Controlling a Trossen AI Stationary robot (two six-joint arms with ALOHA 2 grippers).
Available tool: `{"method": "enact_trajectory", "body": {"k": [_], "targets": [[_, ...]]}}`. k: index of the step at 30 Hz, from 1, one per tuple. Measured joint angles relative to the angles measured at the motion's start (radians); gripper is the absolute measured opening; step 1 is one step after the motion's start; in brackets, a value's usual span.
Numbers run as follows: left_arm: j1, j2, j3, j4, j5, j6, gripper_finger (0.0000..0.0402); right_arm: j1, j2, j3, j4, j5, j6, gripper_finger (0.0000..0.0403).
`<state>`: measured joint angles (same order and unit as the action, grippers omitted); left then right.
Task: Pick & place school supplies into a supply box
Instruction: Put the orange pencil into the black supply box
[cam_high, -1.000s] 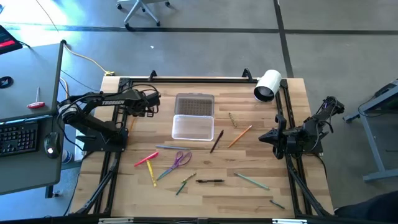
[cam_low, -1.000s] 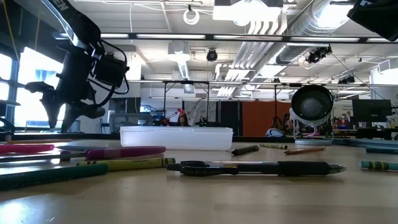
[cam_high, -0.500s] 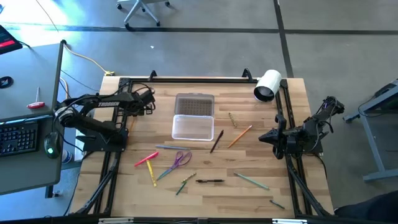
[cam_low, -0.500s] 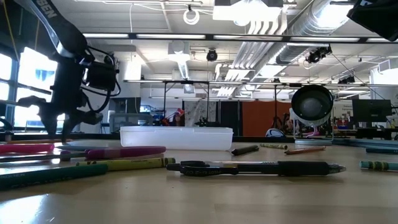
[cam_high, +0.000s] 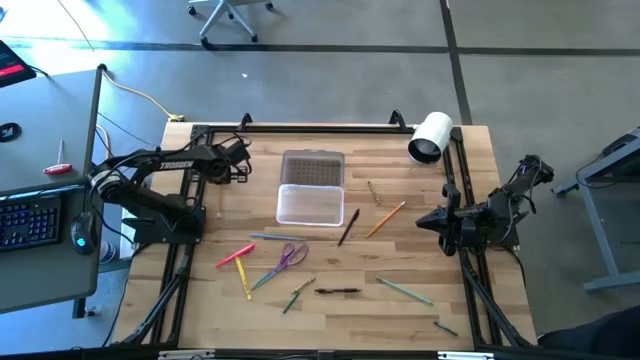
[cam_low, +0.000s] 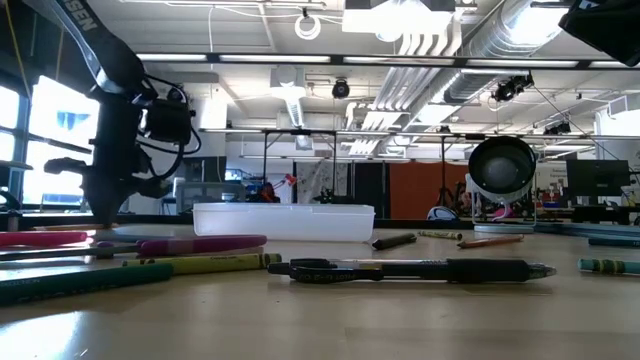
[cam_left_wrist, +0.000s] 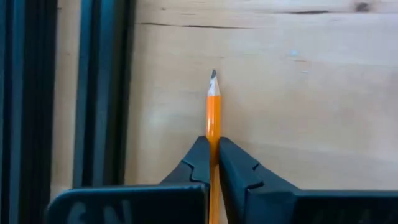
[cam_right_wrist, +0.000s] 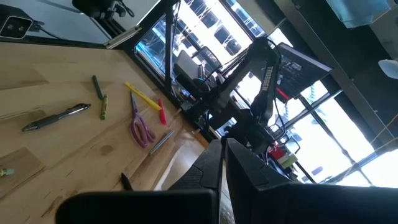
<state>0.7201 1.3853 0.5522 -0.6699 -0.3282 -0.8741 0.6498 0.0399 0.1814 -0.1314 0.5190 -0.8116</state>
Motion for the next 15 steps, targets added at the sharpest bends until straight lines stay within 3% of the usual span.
{"method": "enact_trajectory", "body": {"k": [4,12,15], "targets": [[-0.050,0.000,0.047,0.036,0.038,0.014,0.0010,0.000,0.000,0.000,0.000,0.000,0.000,0.0000],[-0.143,0.002,0.099,0.139,0.100,0.064,0.0014,0.000,0.000,0.000,0.000,0.000,0.000,0.0000],[-0.170,0.001,0.118,0.136,0.069,0.066,0.0010,0.000,0.000,0.000,0.000,0.001,0.000,0.0000]]}}
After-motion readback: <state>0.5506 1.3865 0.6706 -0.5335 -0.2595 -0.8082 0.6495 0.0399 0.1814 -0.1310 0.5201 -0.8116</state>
